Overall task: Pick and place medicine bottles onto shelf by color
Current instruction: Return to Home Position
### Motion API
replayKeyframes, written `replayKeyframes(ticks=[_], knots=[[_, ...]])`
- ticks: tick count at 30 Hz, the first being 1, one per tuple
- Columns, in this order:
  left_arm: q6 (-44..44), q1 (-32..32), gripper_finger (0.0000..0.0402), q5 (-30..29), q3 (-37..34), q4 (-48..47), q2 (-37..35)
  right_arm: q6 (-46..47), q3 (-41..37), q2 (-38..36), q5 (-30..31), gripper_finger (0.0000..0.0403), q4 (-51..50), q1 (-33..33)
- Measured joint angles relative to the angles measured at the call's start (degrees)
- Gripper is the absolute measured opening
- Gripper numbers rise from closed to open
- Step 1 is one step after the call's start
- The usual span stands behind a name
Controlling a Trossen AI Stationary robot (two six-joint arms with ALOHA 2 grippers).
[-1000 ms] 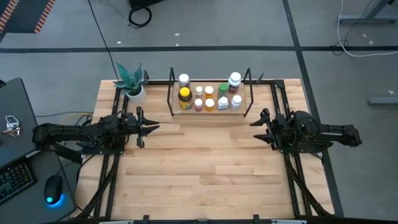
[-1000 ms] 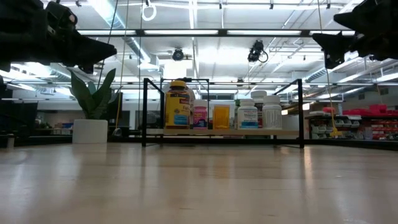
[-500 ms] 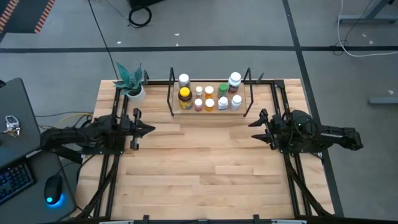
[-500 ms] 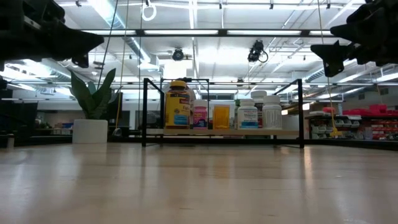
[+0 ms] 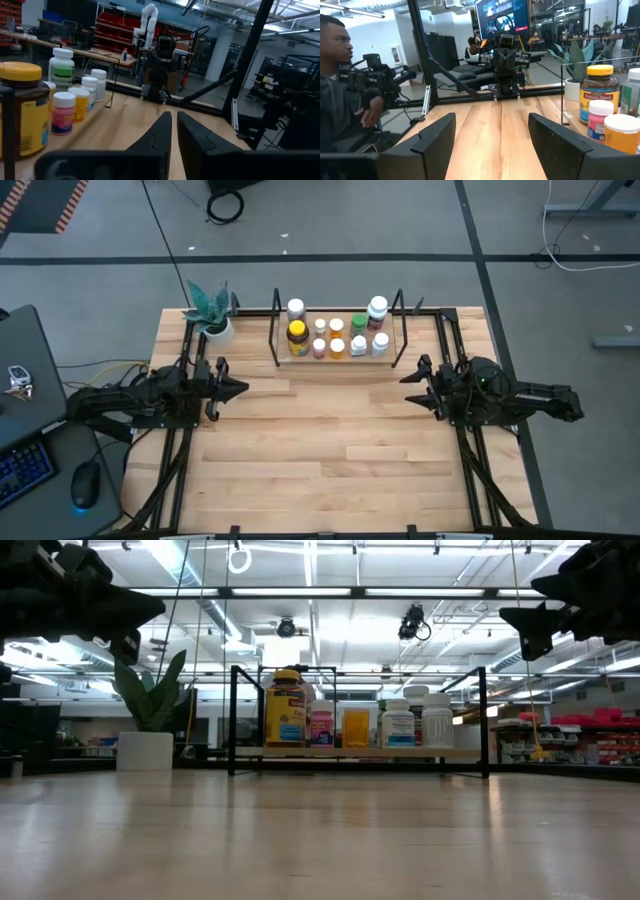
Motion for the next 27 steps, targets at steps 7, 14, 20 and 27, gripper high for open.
replayKeyframes(ticks=[7, 14, 20, 27], knots=[[-0.13, 0.00, 0.0037, -0.04, 0.00, -0.01, 0.08, 0.00, 0.00, 0.00, 0.00, 0.0257, -0.08, 0.00], [-0.19, 0.00, 0.0028, -0.04, 0.00, 0.02, 0.08, 0.00, 0.00, 0.00, 0.02, 0.0257, -0.08, 0.02], [-0.16, 0.00, 0.0039, -0.07, 0.00, 0.04, 0.08, 0.00, 0.00, 0.00, 0.02, 0.0257, -0.11, 0.02], [-0.12, 0.00, 0.0034, -0.09, -0.02, 0.08, 0.08, 0.00, 0.00, 0.00, 0.02, 0.0257, -0.11, 0.02]])
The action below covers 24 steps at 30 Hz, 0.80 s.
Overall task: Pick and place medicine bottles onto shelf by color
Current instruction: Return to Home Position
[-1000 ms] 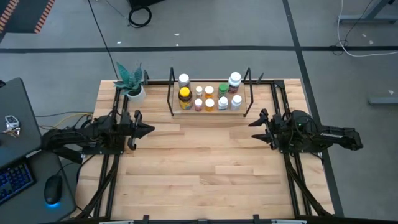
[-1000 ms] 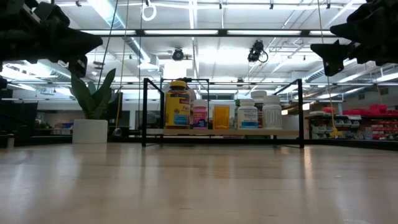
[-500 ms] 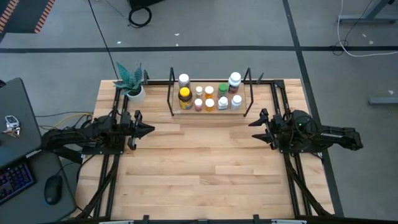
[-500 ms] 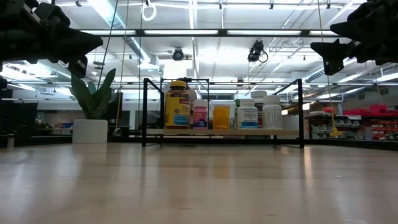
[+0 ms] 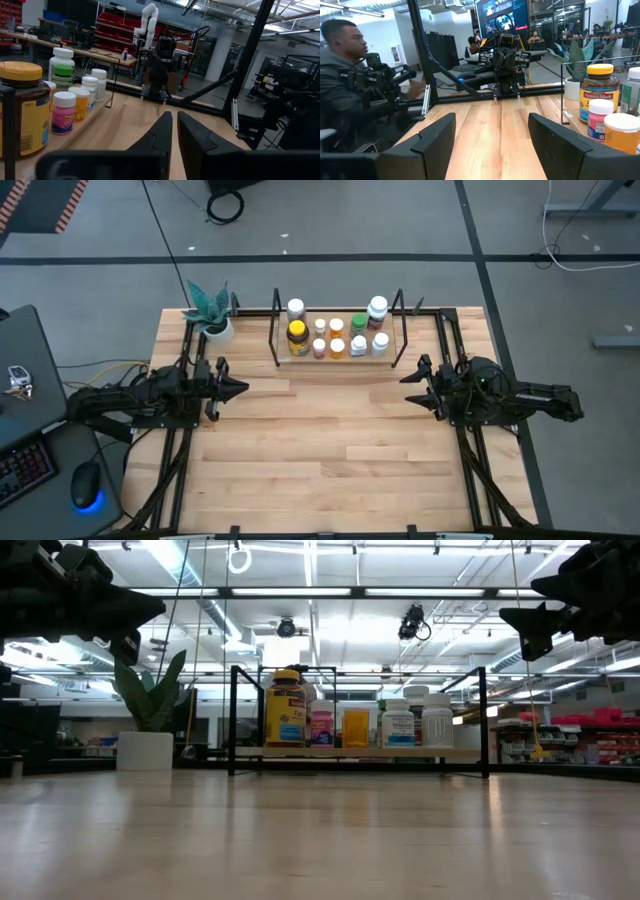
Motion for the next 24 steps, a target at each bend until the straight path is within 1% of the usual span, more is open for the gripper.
replayKeyframes(ticks=[6, 15, 24], knots=[[0.02, 0.00, 0.0028, 0.00, 0.00, -0.01, 0.00, 0.00, 0.00, 0.00, 0.00, 0.0257, 0.00, 0.00], [0.02, 0.00, 0.0040, 0.00, 0.00, -0.01, 0.00, -0.01, 0.00, 0.00, 0.00, 0.0257, 0.00, 0.00], [0.02, 0.00, 0.0028, 0.00, 0.00, -0.01, 0.00, -0.02, 0.00, 0.00, 0.00, 0.0257, 0.00, 0.00]])
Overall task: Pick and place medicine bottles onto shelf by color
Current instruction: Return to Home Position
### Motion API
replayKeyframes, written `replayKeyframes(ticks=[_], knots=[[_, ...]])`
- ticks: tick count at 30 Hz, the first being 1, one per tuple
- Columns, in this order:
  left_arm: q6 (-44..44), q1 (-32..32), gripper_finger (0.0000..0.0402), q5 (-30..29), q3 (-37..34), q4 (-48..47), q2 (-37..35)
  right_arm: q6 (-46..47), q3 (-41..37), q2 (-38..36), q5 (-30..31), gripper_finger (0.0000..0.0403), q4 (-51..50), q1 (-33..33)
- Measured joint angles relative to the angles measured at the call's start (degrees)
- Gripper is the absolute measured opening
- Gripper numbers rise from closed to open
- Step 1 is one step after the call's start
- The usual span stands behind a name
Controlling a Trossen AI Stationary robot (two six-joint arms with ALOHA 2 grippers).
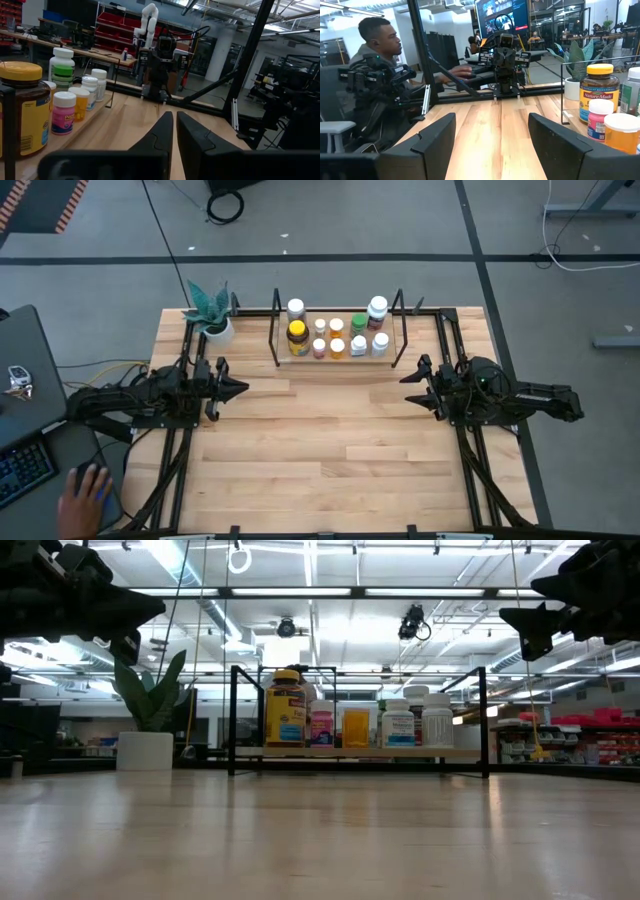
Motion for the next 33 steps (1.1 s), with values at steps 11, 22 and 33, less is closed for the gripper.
replayKeyframes(ticks=[11, 22, 33], knots=[[0.00, 0.00, 0.0040, 0.01, 0.00, -0.01, 0.00, 0.01, 0.00, 0.00, 0.02, 0.0257, -0.02, 0.00], [0.00, 0.00, 0.0028, 0.02, 0.00, -0.01, 0.00, 0.00, 0.00, 0.00, 0.00, 0.0257, -0.02, 0.00], [0.00, 0.00, 0.0040, 0.02, 0.00, -0.01, 0.00, 0.00, 0.00, -0.02, 0.02, 0.0257, -0.02, 0.00]])
